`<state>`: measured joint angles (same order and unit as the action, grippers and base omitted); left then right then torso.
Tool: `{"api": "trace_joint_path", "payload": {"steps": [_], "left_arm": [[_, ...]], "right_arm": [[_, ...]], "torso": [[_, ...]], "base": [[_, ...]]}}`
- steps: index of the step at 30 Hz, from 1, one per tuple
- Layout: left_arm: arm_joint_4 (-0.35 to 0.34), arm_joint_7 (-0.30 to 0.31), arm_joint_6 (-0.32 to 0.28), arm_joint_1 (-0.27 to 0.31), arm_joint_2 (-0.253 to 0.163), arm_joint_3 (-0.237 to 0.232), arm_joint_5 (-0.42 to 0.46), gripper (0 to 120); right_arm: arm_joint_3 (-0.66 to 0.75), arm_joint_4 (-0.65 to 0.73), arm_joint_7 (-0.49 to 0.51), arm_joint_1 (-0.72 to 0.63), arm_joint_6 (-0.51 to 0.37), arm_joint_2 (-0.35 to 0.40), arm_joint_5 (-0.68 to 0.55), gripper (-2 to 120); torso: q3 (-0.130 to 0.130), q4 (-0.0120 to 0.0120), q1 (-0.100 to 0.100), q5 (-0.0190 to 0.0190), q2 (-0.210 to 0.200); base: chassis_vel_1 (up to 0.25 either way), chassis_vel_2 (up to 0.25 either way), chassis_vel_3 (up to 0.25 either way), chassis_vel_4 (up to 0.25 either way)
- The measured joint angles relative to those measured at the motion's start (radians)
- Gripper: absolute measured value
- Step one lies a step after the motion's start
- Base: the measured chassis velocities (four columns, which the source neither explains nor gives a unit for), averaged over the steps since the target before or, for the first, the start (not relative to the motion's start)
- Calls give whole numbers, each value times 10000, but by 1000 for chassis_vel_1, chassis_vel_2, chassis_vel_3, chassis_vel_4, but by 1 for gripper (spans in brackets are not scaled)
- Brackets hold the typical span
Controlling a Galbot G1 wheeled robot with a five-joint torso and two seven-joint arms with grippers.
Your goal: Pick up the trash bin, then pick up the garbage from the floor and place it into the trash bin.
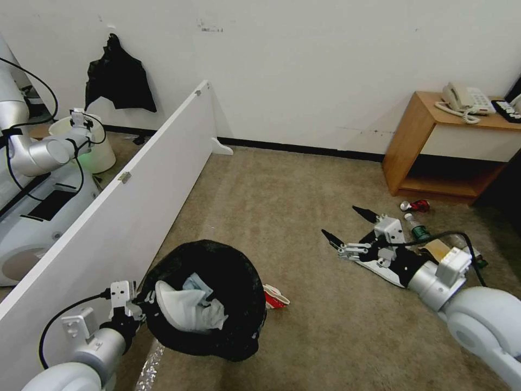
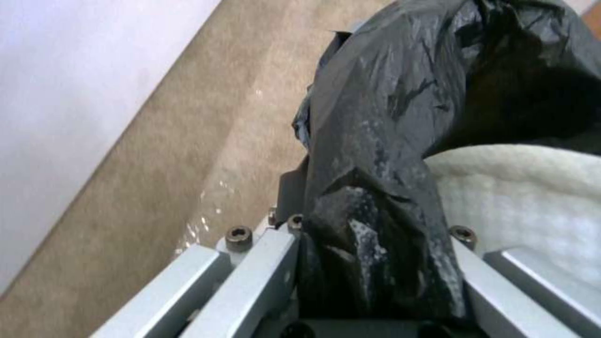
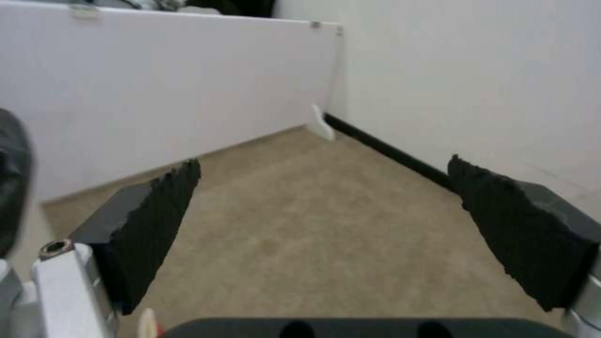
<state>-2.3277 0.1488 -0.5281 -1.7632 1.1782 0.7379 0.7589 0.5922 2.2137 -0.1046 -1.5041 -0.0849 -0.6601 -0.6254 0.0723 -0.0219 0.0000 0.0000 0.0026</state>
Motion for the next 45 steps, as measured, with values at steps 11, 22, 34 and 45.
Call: {"api": "trace_joint_path", "payload": {"steps": [11,22,34,45], "left_arm": [[-200,-249,78,-876,1196,-23,-1018,4],[-288,-440,222,-806,1077,356,-1236,4],[-40,-558,452,-174,888,197,-1050,4],[59,-864,728,122,640,184,-1226,4]], "right_arm": [[132,-220,-49,-508,457,-1824,1691,100],[552,-392,-470,-1001,684,-2646,2507,100],[697,-288,-642,-1491,686,-2889,3069,100],[769,-303,-703,-1712,749,-3021,3386,100]], "torso": [[-1,0,0,0,0],[-1,-2,0,-1,0],[-1,-2,0,-1,0],[0,-2,0,-1,0]], "base": [[0,0,0,0],[0,0,0,0],[0,0,0,0],[0,0,0,0]]}}
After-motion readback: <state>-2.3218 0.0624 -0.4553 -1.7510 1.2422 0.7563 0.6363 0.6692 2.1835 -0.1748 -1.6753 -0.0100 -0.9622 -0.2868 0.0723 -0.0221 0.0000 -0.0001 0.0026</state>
